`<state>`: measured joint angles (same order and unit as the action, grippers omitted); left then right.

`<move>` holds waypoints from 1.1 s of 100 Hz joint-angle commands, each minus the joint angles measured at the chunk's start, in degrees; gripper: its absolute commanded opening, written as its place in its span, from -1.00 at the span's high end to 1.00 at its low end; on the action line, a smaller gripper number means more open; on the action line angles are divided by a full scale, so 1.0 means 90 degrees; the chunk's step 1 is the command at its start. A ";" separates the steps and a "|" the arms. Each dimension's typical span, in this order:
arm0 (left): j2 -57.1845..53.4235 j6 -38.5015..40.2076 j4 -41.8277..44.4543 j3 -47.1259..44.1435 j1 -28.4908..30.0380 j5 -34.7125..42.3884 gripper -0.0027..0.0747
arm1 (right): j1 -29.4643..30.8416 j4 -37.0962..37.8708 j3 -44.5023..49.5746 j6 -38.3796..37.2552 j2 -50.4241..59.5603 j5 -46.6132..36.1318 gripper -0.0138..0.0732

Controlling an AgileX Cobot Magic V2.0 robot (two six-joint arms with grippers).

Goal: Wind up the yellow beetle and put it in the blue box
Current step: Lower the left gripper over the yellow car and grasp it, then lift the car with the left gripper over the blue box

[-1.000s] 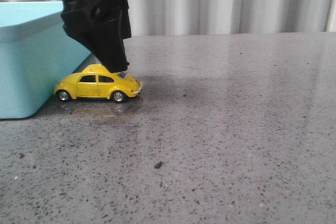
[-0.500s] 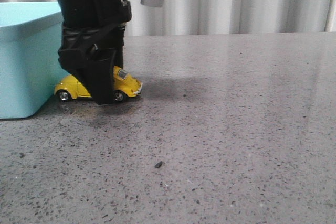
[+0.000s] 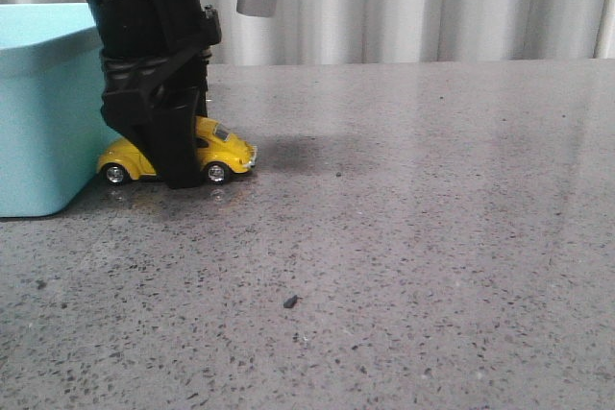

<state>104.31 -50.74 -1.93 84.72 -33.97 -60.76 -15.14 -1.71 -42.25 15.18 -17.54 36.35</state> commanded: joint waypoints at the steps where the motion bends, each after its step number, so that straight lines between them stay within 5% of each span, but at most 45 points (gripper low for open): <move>1: -0.0216 0.0004 -0.0216 0.0168 -0.0004 0.0221 -0.03 | -0.0006 -0.0005 -0.0135 0.0052 -0.0065 -0.0482 0.78; 24: -0.0216 0.0004 -0.0476 0.0343 -0.0004 -0.0040 0.53 | -0.0006 -0.0060 -0.0135 0.0052 -0.0065 -0.0482 0.78; 42: -0.0465 0.0004 -0.0898 0.0917 -0.0004 0.0009 0.78 | -0.0006 -0.0222 -0.0135 0.0052 -0.0065 -0.0482 0.78; 61: -0.0798 0.0055 -0.0655 0.1897 0.0063 0.0036 0.83 | -0.0006 -0.0222 -0.0135 0.0052 -0.0065 -0.0482 0.78; 80: -0.0980 0.1119 0.0110 0.2638 0.0446 -0.0292 0.83 | -0.0006 -0.0222 -0.0135 0.0052 -0.0065 -0.0482 0.78; 110: -0.1015 0.1994 0.0337 0.2740 0.1525 -0.1224 0.83 | -0.0006 -0.0222 -0.0135 0.0052 -0.0065 -0.0482 0.78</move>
<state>98.14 -35.94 1.02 107.38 -22.66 -71.85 -15.14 -3.43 -42.25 15.18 -17.54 36.35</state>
